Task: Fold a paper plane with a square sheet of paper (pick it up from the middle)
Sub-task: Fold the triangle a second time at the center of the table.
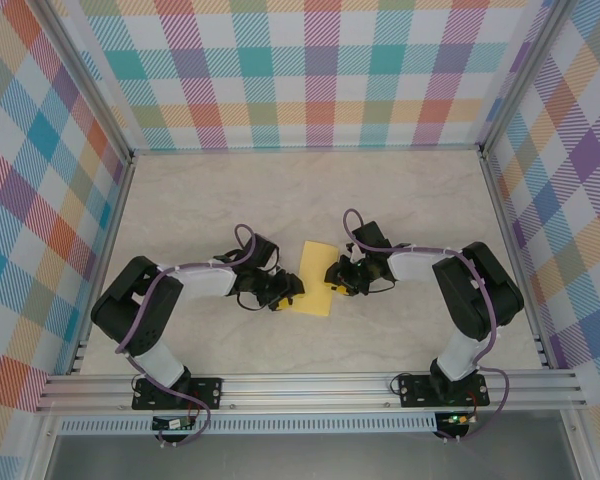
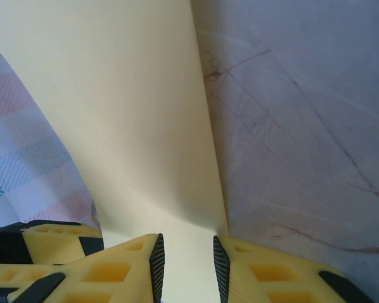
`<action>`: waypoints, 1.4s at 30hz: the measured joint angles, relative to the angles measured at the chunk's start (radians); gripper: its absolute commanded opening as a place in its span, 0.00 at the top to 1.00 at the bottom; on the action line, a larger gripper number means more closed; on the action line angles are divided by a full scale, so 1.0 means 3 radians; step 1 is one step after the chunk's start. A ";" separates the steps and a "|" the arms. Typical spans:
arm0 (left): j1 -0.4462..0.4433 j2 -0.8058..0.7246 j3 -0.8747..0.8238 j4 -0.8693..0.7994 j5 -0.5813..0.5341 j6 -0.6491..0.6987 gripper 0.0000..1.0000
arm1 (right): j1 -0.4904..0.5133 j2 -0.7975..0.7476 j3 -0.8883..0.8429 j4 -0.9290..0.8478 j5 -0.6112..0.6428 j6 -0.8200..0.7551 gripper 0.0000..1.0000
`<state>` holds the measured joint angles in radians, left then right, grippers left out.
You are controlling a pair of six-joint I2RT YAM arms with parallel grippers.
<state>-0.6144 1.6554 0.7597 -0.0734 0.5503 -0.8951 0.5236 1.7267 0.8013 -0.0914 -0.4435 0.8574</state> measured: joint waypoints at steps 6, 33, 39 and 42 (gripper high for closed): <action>0.0000 0.0001 0.0000 0.0086 0.0009 -0.0037 0.60 | 0.0000 0.0000 0.0000 0.0000 -0.0004 0.0000 0.69; 0.0111 0.0225 -0.0011 0.0907 0.0010 -0.0481 0.73 | 0.0023 -0.0470 -0.0184 -0.0051 0.0238 -0.0019 0.46; 0.0117 0.0296 0.0036 0.0956 0.0058 -0.0535 0.79 | 0.0066 -0.1002 -0.0206 -0.0253 0.0479 -0.0188 0.41; 0.0118 0.0296 0.0058 0.0954 0.0060 -0.0537 0.79 | 0.0226 -0.1152 -0.0202 -0.0364 0.0655 -0.0308 0.41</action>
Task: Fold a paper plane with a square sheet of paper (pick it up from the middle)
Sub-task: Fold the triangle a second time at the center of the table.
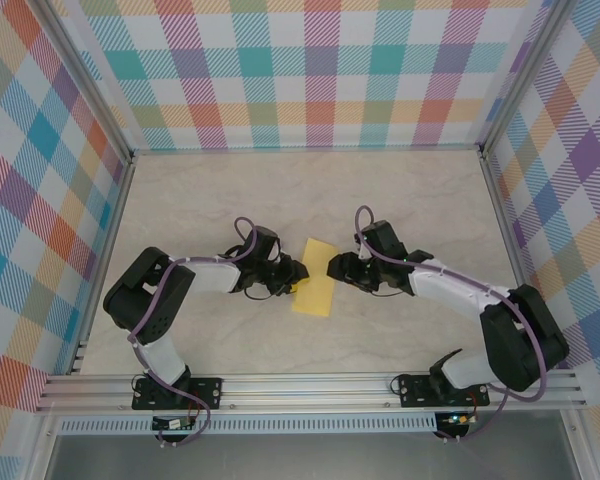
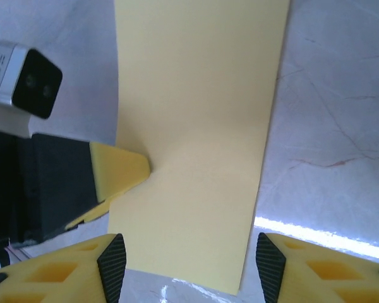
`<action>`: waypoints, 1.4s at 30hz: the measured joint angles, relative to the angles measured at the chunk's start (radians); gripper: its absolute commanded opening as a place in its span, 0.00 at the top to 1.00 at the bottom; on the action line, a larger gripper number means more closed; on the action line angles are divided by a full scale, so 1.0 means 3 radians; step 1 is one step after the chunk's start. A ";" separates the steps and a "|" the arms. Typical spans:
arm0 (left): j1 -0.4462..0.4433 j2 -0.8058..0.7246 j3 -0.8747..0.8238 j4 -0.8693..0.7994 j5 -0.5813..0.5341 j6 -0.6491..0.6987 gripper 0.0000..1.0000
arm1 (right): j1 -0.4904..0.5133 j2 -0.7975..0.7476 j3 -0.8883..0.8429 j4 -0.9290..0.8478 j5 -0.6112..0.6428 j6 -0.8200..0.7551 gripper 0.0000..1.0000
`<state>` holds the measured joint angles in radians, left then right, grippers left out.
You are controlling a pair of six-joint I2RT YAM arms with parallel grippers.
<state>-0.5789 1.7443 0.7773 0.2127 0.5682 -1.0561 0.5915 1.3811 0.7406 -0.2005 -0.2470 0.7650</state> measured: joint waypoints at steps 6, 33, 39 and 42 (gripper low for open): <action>0.0000 -0.0001 0.0043 -0.0011 0.0006 0.0001 0.80 | 0.0689 0.0023 0.0183 -0.0290 0.0526 -0.0239 0.39; 0.0000 -0.0066 0.0131 -0.0212 0.0061 0.0004 0.84 | 0.1893 0.0955 0.1038 -0.0824 0.2284 -0.0511 0.53; 0.0000 -0.0084 0.0131 -0.0216 0.0061 0.0004 0.83 | 0.1895 0.0958 0.1054 -0.0875 0.2355 -0.0511 0.60; 0.0000 -0.0084 0.0131 -0.0240 0.0061 0.0004 0.84 | 0.1895 0.0955 0.1054 -0.0904 0.2392 -0.0510 0.64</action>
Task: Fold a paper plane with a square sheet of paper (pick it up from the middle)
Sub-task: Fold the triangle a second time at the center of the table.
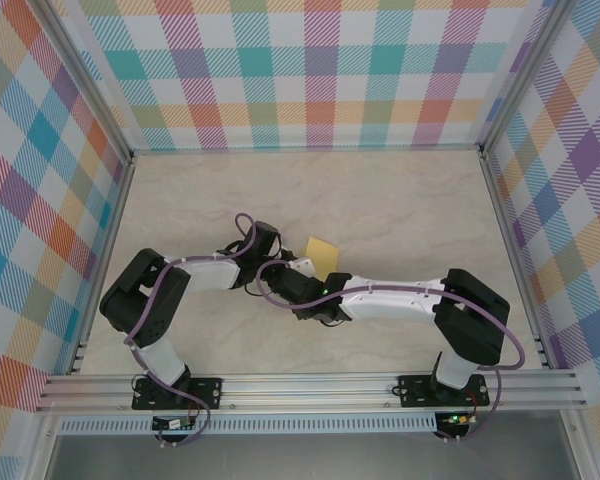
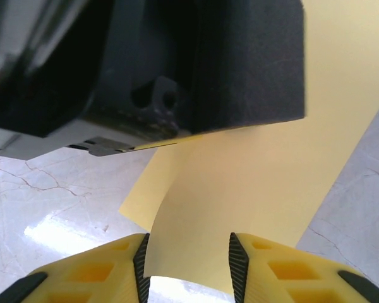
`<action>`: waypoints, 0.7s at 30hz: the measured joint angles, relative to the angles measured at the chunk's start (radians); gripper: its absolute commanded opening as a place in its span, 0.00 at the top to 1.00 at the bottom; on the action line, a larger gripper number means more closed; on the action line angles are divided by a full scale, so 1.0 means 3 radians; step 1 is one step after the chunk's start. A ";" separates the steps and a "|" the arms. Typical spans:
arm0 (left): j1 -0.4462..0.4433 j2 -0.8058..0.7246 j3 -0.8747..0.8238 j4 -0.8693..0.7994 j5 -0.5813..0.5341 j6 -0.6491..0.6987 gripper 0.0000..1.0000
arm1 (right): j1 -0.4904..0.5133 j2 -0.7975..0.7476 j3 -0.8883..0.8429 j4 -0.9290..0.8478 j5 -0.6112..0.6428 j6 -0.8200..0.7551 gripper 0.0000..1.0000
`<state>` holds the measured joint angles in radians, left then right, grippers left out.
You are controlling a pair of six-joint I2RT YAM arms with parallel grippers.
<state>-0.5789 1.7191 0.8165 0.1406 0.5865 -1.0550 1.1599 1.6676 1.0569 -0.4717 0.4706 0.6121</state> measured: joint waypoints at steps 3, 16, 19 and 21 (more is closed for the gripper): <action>0.0000 0.0000 0.0000 -0.0024 0.0000 0.0000 0.84 | 0.0003 -0.0001 0.0000 -0.0028 0.0029 0.0001 0.70; 0.0000 -0.0028 0.0000 -0.0121 -0.0051 0.0047 0.56 | 0.0001 -0.0123 -0.0056 -0.0064 0.0103 0.0051 0.95; 0.0000 -0.0144 -0.0001 -0.0333 -0.0215 0.0126 0.45 | -0.0010 -0.0141 -0.0094 -0.0048 0.0092 0.0050 0.95; 0.0000 -0.0272 -0.0001 -0.0512 -0.0365 0.0173 0.43 | -0.0053 -0.0172 -0.0156 0.0008 0.0019 0.0048 0.96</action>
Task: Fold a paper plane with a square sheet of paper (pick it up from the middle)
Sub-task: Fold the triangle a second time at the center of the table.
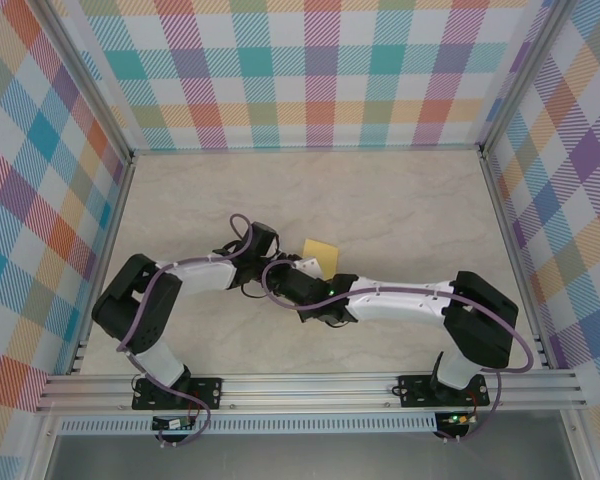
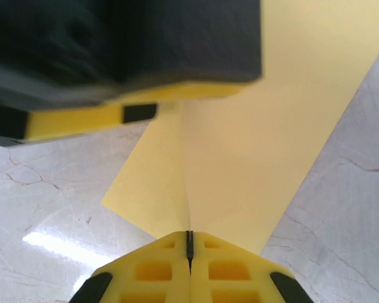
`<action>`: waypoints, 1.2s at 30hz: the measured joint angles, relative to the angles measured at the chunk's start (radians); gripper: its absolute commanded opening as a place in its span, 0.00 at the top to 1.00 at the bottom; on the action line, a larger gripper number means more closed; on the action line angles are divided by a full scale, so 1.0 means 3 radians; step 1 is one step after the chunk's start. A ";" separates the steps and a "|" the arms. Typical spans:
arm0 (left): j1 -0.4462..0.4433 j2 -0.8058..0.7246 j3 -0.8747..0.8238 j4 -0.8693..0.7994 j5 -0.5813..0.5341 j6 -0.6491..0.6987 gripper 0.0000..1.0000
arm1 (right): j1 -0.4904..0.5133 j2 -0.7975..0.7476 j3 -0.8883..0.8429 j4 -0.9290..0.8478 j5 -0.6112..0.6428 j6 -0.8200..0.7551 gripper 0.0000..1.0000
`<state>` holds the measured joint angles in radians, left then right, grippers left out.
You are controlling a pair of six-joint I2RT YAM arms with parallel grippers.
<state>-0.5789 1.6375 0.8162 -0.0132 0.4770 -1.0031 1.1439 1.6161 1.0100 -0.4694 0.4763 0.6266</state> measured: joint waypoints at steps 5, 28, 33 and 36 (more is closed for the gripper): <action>0.0000 -0.0431 -0.0114 -0.0289 -0.0361 0.0041 0.45 | -0.0237 -0.0144 -0.0228 0.0207 -0.0331 0.0003 0.96; -0.0462 -0.0137 -0.0018 -0.0460 -0.0463 0.0237 0.86 | -0.1280 -0.0512 -0.0875 0.1041 -0.1897 0.0079 0.92; -0.0537 0.0088 0.0132 -0.0497 -0.0528 0.0268 0.89 | -0.1280 -0.0512 -0.0875 0.1040 -0.1905 0.0079 0.92; -0.0551 0.0182 0.0181 -0.0657 -0.0614 0.0299 0.93 | -0.1280 -0.0512 -0.0875 0.1039 -0.1904 0.0079 0.92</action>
<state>-0.7441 1.6920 0.8703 -0.2104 0.2928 -0.9134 0.7597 1.4624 0.7475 -0.1577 -0.0948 0.6502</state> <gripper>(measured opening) 0.082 0.084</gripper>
